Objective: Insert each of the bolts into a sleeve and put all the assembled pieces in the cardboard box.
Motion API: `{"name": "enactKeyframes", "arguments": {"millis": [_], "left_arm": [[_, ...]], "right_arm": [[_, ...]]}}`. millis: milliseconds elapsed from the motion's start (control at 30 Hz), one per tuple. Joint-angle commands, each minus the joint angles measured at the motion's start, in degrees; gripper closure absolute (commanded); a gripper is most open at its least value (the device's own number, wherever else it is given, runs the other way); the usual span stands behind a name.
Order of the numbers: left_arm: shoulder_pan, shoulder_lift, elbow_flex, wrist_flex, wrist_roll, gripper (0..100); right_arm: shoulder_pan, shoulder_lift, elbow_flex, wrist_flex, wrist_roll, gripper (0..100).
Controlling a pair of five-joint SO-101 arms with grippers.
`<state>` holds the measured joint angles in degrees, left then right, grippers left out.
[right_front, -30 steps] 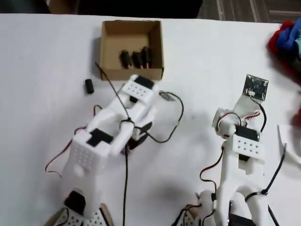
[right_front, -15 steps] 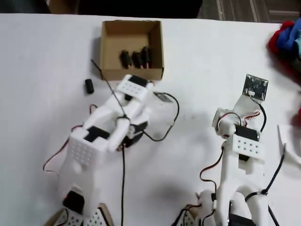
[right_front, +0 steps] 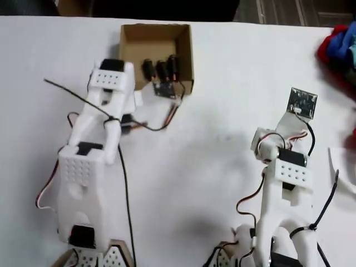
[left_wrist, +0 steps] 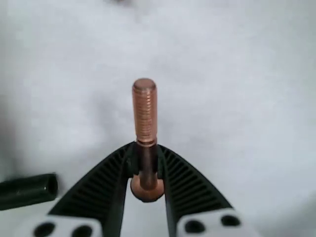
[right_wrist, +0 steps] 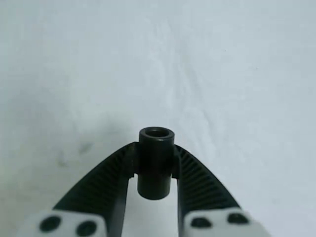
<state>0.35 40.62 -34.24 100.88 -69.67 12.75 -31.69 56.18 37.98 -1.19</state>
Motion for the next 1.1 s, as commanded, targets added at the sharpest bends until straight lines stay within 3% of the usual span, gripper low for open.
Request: {"name": "enactKeyframes", "arguments": {"millis": [0,233,500,767,933,1067], "left_arm": [[0.3,-0.4,-3.3,0.9,-1.0,97],[2.0,0.4,-3.2,0.9,-1.0,96],[1.8,7.2,-3.8,0.6,-0.5,74],[0.7,6.4,-8.1,0.9,0.0,78],[0.0,3.7,-16.0,1.0,11.1,80],[1.3,2.5,-18.9,1.0,28.5,81]], "right_arm": [[-0.6,-2.2,-0.4,-1.0,-0.1,97.8],[-0.6,-2.3,-0.4,-1.0,-0.1,97.8],[-0.5,-2.3,-0.4,-1.0,-0.1,97.8],[-0.6,-2.3,-0.4,-1.0,-0.1,97.8],[-0.6,-2.3,-0.4,-1.0,-0.1,97.8],[-0.6,-2.3,-0.4,-1.0,-0.1,97.8]]}}
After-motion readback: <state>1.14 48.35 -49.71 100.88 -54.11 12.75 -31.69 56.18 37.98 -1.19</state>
